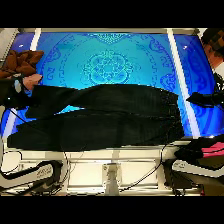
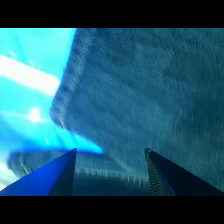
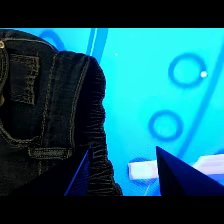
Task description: Fold the clothes and pants, and hang the long-sleeved shirts on hangers.
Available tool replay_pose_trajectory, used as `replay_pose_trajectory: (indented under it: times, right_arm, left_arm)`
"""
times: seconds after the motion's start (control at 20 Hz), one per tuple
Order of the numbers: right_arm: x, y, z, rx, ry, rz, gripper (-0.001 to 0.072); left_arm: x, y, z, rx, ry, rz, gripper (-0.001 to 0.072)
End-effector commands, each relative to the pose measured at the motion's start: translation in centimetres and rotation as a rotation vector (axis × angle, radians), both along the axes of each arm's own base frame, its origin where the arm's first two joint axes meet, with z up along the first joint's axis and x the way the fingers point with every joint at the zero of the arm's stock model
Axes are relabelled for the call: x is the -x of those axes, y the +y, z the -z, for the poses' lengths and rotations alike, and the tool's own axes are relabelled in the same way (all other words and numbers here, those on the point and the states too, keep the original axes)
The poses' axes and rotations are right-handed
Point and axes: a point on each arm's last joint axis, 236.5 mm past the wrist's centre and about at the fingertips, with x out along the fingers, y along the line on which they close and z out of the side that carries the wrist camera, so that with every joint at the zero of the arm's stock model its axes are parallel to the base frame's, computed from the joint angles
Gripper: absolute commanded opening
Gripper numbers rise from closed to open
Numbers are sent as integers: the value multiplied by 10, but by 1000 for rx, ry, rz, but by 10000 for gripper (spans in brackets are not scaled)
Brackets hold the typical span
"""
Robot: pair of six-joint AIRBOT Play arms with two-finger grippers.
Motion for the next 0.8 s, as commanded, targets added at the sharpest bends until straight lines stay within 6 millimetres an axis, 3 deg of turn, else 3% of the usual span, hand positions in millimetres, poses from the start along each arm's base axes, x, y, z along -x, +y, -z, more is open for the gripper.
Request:
replay_pose_trajectory:
  times: [0.0,0.1,0.25,0.35,0.5,0.75]
  right_arm:
    - [0,-1,-1,3,-2,1,466]
    - [-4,-5,-1,17,-17,10,466]
    - [-10,-11,-3,41,-43,24,466]
    - [-11,-13,-4,47,-50,28,466]
    - [-15,-17,-5,61,-65,36,465]
    - [-17,-19,-6,70,-77,44,465]
  left_arm:
    - [-44,14,-27,-25,-198,-8,509]
    - [-68,8,-32,37,-297,-3,509]
    - [-84,1,-10,195,-278,17,509]
    - [-99,9,0,260,-295,14,508]
    - [-104,29,14,214,-257,121,507]
    - [-111,38,49,184,-221,208,507]
